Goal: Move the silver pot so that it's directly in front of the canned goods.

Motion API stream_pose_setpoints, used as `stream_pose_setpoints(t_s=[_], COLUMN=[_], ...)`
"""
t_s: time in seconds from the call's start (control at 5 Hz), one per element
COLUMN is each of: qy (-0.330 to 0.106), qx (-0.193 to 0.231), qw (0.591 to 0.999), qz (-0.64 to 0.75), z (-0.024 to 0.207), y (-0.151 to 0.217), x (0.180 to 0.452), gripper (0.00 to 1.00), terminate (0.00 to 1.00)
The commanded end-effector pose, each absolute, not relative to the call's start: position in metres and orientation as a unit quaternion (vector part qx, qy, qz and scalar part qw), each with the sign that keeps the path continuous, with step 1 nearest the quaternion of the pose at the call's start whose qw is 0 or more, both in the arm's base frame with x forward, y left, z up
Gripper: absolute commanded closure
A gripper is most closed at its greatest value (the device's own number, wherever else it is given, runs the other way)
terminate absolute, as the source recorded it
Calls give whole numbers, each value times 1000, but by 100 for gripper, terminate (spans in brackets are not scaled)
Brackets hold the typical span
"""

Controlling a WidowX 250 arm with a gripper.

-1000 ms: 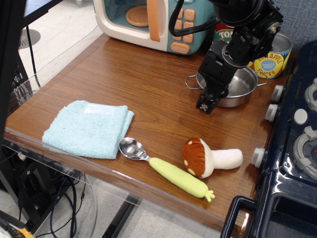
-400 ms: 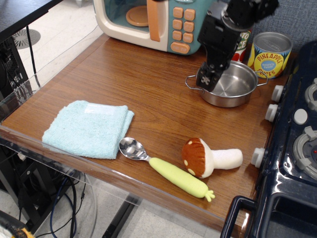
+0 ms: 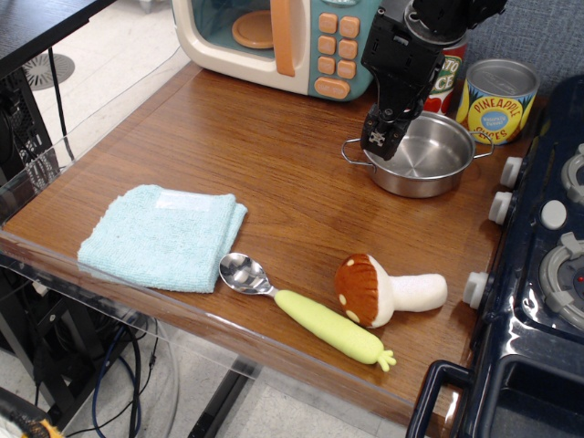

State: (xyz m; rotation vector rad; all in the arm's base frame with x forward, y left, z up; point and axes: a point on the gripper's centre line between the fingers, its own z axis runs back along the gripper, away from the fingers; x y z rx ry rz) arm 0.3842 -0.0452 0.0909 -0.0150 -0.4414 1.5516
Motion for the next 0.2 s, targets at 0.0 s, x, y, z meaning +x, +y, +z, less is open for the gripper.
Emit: stream_pose_setpoints(t_s=[0.0], qy=[-214], qx=[-31], qw=[684], qz=[697], z=[115], y=[-36], x=[366], gripper=[0], terminate=[100])
